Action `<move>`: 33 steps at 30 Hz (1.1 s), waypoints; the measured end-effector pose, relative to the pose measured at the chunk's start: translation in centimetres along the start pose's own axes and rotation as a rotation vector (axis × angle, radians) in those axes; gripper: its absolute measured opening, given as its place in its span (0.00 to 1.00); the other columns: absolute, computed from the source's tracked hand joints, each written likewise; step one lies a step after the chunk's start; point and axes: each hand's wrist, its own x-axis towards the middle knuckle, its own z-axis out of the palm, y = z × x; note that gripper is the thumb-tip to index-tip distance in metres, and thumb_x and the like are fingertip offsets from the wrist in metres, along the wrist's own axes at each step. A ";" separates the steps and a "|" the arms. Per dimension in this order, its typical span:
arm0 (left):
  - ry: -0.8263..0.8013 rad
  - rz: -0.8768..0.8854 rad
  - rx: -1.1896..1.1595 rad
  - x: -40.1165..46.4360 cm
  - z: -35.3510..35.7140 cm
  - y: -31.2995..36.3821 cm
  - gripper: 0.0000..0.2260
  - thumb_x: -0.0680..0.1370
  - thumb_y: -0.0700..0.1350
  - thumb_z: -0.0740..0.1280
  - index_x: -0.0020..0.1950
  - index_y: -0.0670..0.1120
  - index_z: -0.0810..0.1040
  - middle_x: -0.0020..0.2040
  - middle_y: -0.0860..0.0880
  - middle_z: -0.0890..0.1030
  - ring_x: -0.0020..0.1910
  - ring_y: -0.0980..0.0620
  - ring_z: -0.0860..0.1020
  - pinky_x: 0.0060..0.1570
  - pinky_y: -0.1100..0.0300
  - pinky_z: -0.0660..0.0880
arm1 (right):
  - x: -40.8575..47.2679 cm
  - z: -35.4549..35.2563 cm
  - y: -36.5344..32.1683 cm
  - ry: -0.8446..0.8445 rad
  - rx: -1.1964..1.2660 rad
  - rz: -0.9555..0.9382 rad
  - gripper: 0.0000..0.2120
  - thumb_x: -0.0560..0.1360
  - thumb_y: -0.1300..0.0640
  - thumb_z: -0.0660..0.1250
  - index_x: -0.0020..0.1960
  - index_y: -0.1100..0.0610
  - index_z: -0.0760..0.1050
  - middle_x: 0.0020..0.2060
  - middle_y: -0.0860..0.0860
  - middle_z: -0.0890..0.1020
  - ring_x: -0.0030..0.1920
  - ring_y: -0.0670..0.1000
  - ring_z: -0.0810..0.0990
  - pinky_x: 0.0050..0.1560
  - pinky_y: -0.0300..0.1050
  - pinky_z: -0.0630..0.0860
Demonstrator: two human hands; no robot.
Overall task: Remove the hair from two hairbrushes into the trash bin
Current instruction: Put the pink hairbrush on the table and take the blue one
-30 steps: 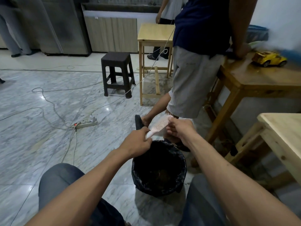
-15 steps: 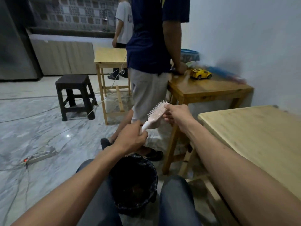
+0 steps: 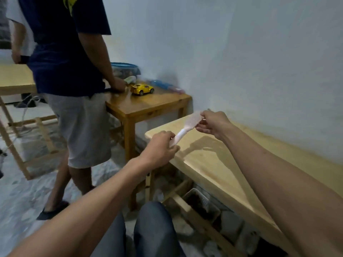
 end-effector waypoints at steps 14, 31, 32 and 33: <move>-0.229 0.213 -0.073 7.8 15.1 10.6 0.13 0.79 0.51 0.66 0.52 0.41 0.80 0.47 0.44 0.77 0.43 0.44 0.76 0.39 0.55 0.67 | 6.5 -18.2 4.4 0.373 -0.020 0.109 0.03 0.75 0.69 0.70 0.43 0.68 0.81 0.47 0.69 0.86 0.42 0.60 0.85 0.53 0.59 0.86; -0.235 0.161 -0.021 16.0 22.3 14.4 0.13 0.76 0.50 0.67 0.54 0.44 0.82 0.48 0.47 0.74 0.41 0.49 0.73 0.38 0.57 0.67 | 17.2 -24.4 7.0 0.479 -0.134 0.174 0.08 0.74 0.64 0.72 0.49 0.69 0.82 0.42 0.63 0.86 0.34 0.57 0.86 0.47 0.55 0.87; -0.240 0.163 -0.025 16.1 22.4 14.3 0.12 0.76 0.50 0.67 0.53 0.43 0.82 0.48 0.47 0.73 0.40 0.50 0.72 0.38 0.58 0.66 | 17.4 -24.5 7.1 0.477 -0.135 0.168 0.09 0.74 0.63 0.72 0.50 0.69 0.81 0.45 0.64 0.85 0.34 0.56 0.85 0.45 0.53 0.87; -0.243 0.166 -0.026 16.2 22.4 14.3 0.12 0.76 0.50 0.67 0.53 0.43 0.82 0.48 0.47 0.73 0.40 0.50 0.72 0.38 0.58 0.66 | 17.5 -24.5 7.1 0.475 -0.140 0.166 0.10 0.74 0.63 0.72 0.51 0.70 0.81 0.46 0.64 0.85 0.34 0.56 0.85 0.43 0.51 0.87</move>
